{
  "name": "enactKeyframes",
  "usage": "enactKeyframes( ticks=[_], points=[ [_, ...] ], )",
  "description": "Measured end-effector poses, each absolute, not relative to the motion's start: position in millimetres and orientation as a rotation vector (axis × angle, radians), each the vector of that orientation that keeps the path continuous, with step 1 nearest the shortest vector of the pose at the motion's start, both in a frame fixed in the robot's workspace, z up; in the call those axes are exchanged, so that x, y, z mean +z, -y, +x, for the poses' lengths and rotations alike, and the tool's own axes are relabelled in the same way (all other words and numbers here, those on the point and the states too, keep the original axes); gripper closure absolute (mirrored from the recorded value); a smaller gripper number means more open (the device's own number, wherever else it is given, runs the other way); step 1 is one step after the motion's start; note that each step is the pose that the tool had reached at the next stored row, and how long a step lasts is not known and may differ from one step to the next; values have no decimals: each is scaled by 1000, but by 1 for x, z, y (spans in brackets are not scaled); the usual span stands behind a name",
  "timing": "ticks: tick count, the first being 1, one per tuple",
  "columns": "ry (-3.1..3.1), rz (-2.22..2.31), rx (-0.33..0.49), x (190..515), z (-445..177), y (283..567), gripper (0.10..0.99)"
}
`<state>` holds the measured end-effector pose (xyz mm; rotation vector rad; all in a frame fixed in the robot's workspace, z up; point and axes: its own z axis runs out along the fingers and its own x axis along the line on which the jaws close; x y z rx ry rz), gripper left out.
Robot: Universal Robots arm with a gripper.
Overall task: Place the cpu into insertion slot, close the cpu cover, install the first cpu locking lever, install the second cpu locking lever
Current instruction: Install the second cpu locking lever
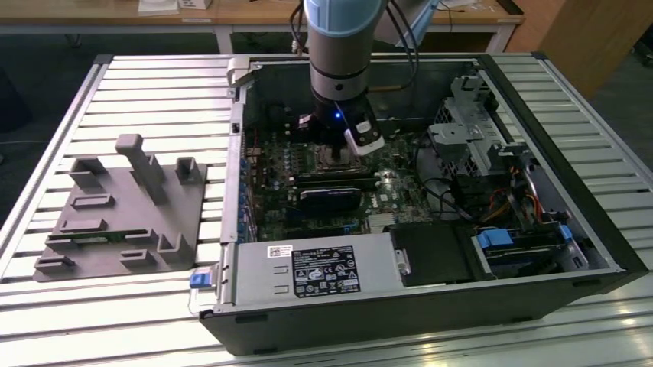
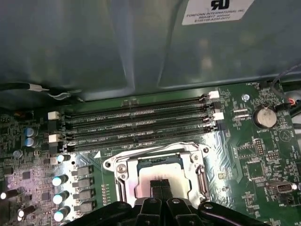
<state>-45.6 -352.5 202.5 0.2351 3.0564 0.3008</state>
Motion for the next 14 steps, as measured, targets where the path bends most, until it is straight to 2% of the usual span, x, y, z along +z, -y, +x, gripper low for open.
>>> enactKeyframes(
  ticks=[14],
  points=[
    [-3057,235,291,213,-46,352,980]
  ],
)
